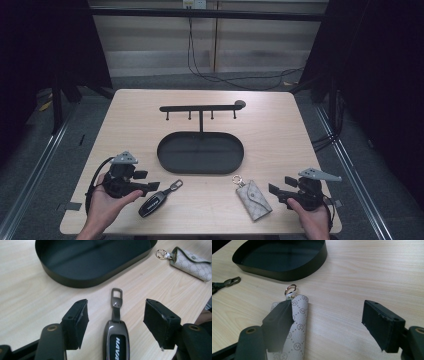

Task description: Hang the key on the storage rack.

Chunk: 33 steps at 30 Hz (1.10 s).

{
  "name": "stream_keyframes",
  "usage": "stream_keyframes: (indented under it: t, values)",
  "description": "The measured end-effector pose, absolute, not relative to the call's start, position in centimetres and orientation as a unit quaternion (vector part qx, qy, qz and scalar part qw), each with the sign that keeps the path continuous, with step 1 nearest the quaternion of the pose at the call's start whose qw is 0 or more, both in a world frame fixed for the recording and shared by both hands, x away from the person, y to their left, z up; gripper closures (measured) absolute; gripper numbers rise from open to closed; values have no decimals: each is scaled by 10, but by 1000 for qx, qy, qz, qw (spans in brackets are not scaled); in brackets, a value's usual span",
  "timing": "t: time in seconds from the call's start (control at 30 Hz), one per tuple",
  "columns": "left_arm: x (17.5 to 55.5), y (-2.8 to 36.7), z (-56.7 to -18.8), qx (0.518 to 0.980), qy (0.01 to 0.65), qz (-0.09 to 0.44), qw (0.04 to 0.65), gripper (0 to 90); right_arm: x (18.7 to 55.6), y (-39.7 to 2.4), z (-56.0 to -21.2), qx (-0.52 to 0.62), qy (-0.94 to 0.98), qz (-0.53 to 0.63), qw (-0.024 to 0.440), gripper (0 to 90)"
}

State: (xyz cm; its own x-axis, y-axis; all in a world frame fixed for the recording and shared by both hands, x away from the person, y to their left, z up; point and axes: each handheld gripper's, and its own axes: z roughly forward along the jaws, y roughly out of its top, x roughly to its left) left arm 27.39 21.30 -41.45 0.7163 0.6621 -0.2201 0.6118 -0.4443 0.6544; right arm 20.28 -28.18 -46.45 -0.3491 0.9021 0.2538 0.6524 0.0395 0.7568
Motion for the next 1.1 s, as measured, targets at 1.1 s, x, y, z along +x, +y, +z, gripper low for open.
stream_keyframes:
  t: [1.1]
  values:
    - [309, 152, -425, 925, 324, -29, 196, 453, 204, -281, -467, 552, 709, 414, 142, 239]
